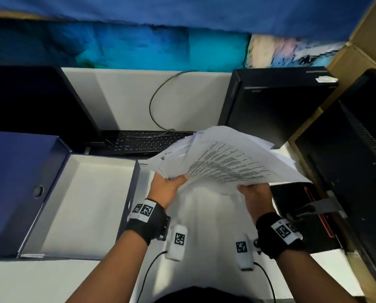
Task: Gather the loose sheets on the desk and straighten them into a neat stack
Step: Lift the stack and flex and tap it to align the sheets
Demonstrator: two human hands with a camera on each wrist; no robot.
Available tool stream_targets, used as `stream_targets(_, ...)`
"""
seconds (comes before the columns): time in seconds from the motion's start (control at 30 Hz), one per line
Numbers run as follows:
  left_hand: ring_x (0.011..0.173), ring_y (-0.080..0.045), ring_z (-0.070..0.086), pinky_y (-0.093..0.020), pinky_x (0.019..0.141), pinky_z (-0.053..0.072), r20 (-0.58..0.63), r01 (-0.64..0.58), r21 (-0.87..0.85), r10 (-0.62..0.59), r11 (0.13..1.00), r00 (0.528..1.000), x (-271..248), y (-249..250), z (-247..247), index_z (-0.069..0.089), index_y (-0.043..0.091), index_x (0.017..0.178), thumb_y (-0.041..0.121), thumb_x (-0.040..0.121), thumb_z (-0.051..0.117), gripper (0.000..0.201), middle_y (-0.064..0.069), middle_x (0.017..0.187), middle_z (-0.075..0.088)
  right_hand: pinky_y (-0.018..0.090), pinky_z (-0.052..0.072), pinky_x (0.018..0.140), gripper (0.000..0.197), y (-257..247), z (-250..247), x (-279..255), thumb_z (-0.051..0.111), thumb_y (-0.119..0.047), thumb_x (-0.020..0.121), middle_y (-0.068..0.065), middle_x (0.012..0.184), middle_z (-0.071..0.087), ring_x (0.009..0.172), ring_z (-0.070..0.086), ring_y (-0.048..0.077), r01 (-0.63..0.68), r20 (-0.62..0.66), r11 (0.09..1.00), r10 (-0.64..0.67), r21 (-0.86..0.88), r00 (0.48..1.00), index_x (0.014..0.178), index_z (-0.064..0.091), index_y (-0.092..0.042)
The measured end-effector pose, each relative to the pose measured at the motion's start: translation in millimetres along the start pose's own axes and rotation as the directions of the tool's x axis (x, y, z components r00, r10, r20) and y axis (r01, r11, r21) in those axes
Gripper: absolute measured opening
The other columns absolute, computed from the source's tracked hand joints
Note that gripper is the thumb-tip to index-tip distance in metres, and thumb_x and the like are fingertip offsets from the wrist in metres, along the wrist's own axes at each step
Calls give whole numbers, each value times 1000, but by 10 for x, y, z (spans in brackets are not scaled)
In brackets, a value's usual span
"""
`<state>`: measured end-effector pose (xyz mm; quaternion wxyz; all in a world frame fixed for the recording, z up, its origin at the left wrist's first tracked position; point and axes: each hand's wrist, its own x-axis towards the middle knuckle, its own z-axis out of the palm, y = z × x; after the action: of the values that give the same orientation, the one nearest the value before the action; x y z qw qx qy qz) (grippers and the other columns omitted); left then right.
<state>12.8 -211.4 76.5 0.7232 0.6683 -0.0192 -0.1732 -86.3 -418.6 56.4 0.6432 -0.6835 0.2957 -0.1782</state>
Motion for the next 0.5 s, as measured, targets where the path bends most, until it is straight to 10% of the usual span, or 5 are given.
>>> stream_targets(0.17,99,-10,69,-27,88,54,64,-60,34,58,998,996,22,82,-51,70,21,104,-3,70,69,41,5,102,75,27,52,91,36,-60,-57,43,64,12,77,14,108,70,94,69,12,26,-14,1000,-26,1,1000,110,64,-3)
stream_targets(0.3,96,-10,65,-34,86,52,53,-61,85,57,995,997,64,60,-65,65,24,99,0,60,66,46,-2,105,68,39,49,97,34,-26,-52,64,66,7,78,15,112,69,106,65,29,-25,20,1000,25,-4,999,110,61,-3)
stream_targets(0.5,96,-16,71,-23,81,57,35,-93,51,91,994,995,66,133,-31,70,9,108,-6,81,66,31,-7,104,74,34,51,94,27,-128,-52,57,62,3,87,7,105,72,107,67,25,65,-19,998,-65,-8,998,114,63,-2)
